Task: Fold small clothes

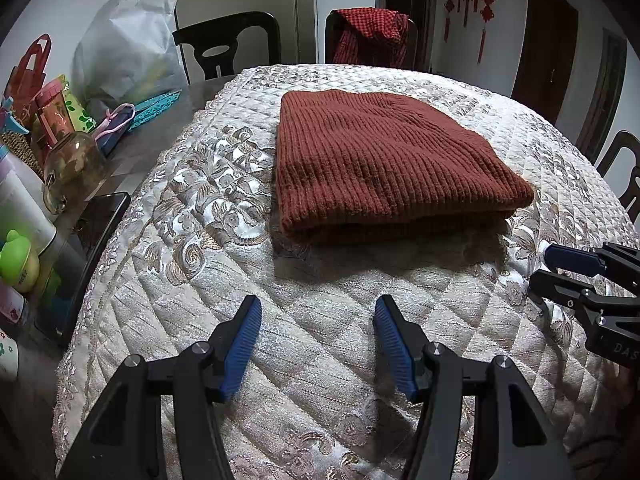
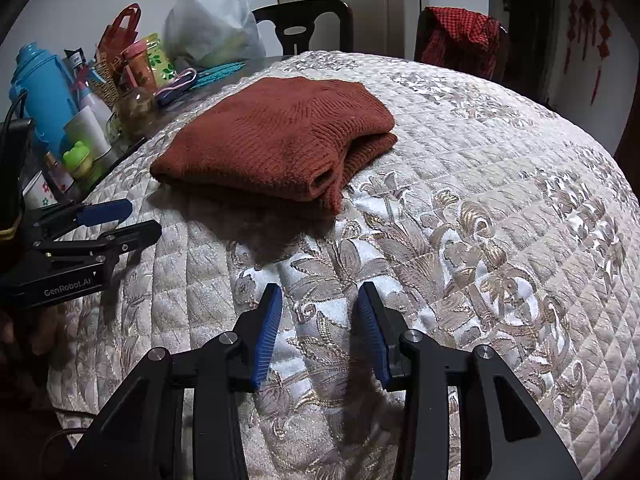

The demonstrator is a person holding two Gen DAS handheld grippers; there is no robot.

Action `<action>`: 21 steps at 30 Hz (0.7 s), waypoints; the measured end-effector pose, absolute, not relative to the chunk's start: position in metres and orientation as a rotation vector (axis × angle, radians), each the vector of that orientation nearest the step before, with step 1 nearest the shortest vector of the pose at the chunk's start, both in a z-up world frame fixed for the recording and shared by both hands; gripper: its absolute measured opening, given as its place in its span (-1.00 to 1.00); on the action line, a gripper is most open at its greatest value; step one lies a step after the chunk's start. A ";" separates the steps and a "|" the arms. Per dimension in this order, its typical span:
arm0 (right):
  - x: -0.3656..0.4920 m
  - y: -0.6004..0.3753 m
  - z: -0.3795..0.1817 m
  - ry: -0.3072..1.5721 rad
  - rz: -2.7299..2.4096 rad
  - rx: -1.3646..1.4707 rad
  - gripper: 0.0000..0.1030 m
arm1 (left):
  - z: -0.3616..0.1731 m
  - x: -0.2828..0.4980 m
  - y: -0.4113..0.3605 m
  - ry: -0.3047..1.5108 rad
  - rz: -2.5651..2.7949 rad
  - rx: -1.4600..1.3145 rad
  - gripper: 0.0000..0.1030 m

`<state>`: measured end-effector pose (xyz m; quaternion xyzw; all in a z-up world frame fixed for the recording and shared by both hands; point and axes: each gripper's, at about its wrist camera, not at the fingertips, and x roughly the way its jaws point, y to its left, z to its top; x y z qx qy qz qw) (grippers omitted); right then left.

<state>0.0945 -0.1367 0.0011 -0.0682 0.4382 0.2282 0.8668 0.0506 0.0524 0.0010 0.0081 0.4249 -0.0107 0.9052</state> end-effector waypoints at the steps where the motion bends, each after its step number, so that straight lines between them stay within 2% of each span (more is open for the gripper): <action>1: 0.095 -0.137 0.001 0.918 0.478 -0.143 -0.21 | 0.001 0.050 0.053 0.878 -0.022 0.016 0.20; 21: 0.095 -0.137 0.001 0.918 0.478 -0.142 -0.21 | 0.001 0.050 0.053 0.878 -0.023 0.014 0.24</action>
